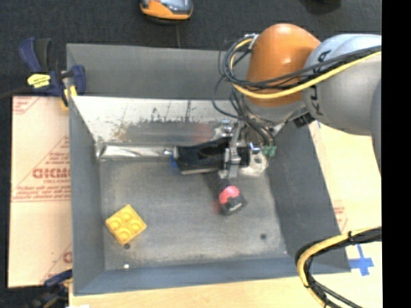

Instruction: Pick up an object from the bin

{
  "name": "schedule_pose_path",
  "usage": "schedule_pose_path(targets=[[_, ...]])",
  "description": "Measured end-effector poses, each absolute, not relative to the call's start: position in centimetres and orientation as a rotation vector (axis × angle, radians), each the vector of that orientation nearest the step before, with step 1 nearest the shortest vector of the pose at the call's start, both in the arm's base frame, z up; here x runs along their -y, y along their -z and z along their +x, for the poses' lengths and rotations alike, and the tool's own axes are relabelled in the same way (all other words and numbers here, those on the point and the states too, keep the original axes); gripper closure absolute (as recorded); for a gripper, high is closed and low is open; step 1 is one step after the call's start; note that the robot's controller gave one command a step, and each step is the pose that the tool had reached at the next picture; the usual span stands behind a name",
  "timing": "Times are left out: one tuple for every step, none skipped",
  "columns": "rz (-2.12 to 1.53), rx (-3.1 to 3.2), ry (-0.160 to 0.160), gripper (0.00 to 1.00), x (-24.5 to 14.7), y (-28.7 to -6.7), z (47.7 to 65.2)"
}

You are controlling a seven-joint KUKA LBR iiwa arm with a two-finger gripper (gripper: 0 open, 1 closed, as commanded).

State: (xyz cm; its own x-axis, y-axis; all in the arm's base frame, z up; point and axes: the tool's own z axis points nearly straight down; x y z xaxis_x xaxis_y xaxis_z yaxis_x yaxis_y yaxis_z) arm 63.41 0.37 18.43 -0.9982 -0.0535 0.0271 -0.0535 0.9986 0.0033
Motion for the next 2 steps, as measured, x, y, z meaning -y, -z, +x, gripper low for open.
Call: schedule_pose_path(targets=[[0.083,3.116,0.003,1.00,-0.4,-21.7,63.5],[0.083,3.117,0.003,1.00,-0.3,-23.6,63.6]])
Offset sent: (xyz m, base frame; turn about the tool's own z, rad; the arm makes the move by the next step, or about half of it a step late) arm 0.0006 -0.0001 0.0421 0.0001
